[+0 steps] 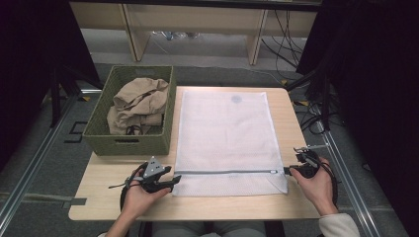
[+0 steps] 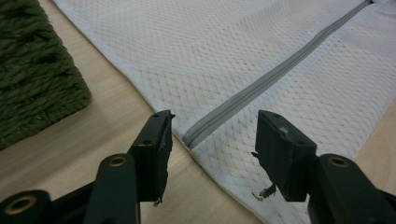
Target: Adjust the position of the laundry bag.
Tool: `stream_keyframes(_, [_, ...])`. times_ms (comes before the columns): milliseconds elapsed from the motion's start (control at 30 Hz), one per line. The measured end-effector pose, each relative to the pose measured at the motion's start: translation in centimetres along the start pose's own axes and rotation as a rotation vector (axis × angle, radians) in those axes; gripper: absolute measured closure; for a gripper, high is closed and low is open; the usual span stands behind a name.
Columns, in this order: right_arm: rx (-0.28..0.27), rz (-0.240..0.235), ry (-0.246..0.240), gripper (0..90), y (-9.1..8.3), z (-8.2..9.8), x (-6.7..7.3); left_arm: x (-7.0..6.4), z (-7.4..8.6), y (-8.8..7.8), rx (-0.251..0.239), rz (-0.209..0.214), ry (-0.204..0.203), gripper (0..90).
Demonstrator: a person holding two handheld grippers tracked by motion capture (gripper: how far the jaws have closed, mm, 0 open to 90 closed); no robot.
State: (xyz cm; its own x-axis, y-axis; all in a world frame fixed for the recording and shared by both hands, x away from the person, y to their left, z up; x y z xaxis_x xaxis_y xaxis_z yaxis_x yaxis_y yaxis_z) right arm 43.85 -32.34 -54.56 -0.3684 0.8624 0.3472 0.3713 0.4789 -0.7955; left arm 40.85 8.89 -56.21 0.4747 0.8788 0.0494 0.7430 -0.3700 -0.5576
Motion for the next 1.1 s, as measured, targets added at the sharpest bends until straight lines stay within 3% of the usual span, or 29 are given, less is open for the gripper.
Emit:
stream_keyframes(33, [0.007,0.009,-0.031,67.1,-0.1,-0.1,-0.4,-0.2,-0.2,0.1,0.000,0.002,-0.003,44.0])
stream_keyframes(133, [0.015,-0.002,-0.026,67.0,0.0,-0.1,-0.6,-0.4,-0.3,0.2,0.013,0.012,-0.020,43.4])
stream_keyframes(167, [0.034,-0.005,-0.015,67.6,0.0,0.0,-0.7,-0.4,-0.1,0.2,0.046,0.011,0.002,43.4])
stream_keyframes(200, [0.026,-0.025,-0.010,68.2,0.2,-0.1,-0.6,-0.8,-0.3,0.3,0.038,0.025,-0.015,43.3])
stream_keyframes(233, [0.028,-0.039,-0.019,69.4,0.1,-0.2,-0.7,-0.8,-0.2,0.3,0.050,0.029,0.005,43.3])
stream_keyframes(267, [0.028,-0.039,-0.019,69.4,0.1,-0.2,-0.7,-0.8,-0.2,0.3,0.050,0.029,0.005,43.3])
stream_keyframes(300, [0.042,-0.008,-0.008,72.0,-0.3,-0.4,-0.8,-0.9,-0.1,0.3,0.066,0.031,-0.001,43.3])
stream_keyframes(367, [0.036,-0.010,-0.012,73.0,-0.3,-0.6,-0.8,-1.0,-0.2,0.3,0.071,0.034,0.004,43.3])
stream_keyframes(400, [0.029,0.004,0.030,74.1,-0.4,-0.9,-0.5,-1.0,-0.2,0.3,0.106,0.033,0.017,42.9])
stream_keyframes(433, [0.029,0.004,0.030,74.1,-0.4,-0.9,-0.5,-1.0,-0.2,0.3,0.106,0.033,0.017,42.5])
stream_keyframes(467, [0.078,0.003,0.023,74.1,-0.6,-1.2,-0.6,-1.0,-0.2,0.3,0.119,0.025,0.028,42.3])
stream_keyframes(500, [0.080,0.000,0.025,74.1,-0.5,-1.4,-0.7,-1.1,-0.2,0.5,0.146,0.017,0.046,41.9])
stream_keyframes(567, [0.110,-0.022,0.108,73.9,-0.4,-1.3,0.1,-1.2,-0.3,0.5,0.155,0.015,0.052,41.2])
stream_keyframes(633, [0.144,-0.012,0.116,73.5,-0.2,-1.4,-0.2,-1.3,-0.1,0.6,0.197,0.013,0.104,40.4])
stream_keyframes(667, [0.144,-0.012,0.116,73.5,-0.2,-1.4,-0.2,-1.3,-0.1,0.6,0.197,0.013,0.104,40.4])
stream_keyframes(700, [0.139,-0.015,0.119,73.0,0.2,-1.6,-0.4,-1.5,0.1,0.8,0.219,0.015,0.078,40.9])
stream_keyframes(800, [0.162,-0.007,0.144,72.7,0.4,-1.6,-0.5,-1.5,0.1,0.9,0.226,0.014,0.075,42.6])
stream_keyframes(833, [0.167,-0.026,0.114,71.8,0.9,-1.8,-0.7,-1.4,0.1,1.0,0.231,0.004,0.080,43.2])
stream_keyframes(867, [0.179,-0.021,0.147,71.7,0.9,-1.7,-0.6,-1.4,0.1,1.0,0.236,0.001,0.069,43.9])
stream_keyframes(933, [0.176,-0.017,0.165,71.9,1.2,-1.8,-0.3,-1.2,0.0,1.1,0.234,-0.007,0.084,44.8])
stream_keyframes(967, [0.180,-0.020,0.100,71.6,1.3,-1.9,-0.8,-1.2,0.0,1.0,0.233,-0.015,0.087,44.9])
stream_keyframes(1000, [0.187,-0.016,0.141,71.3,1.3,-1.8,-0.5,-1.2,0.0,1.0,0.233,-0.015,0.087,44.7])
stream_keyframes(1033, [0.179,-0.033,0.153,71.3,1.3,-1.8,-0.2,-1.1,0.1,0.9,0.233,-0.012,0.091,44.4])
stream_keyframes(1067, [0.192,-0.015,0.165,71.3,1.1,-1.7,-0.2,-1.1,0.1,0.9,0.233,-0.012,0.091,44.1])
stream_keyframes(1100, [0.187,-0.017,0.168,71.1,1.2,-1.7,-0.1,-1.1,0.1,0.8,0.238,-0.009,0.068,43.5])
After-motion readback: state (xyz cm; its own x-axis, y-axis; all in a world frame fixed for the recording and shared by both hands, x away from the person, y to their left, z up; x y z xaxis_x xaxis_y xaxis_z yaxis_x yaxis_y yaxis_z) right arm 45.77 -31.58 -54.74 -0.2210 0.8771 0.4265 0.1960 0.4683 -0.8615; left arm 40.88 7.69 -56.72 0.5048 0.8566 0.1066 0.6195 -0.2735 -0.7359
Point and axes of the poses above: each handheld gripper's, and its own axes: y roughly forward along the jaws, z roughly out of its underside, x roughly to its left, the point moved 9 cm from there along y, roughly forward along the jaws, and after that the axes turned 15 degrees about -z, right-handed, at the moved point
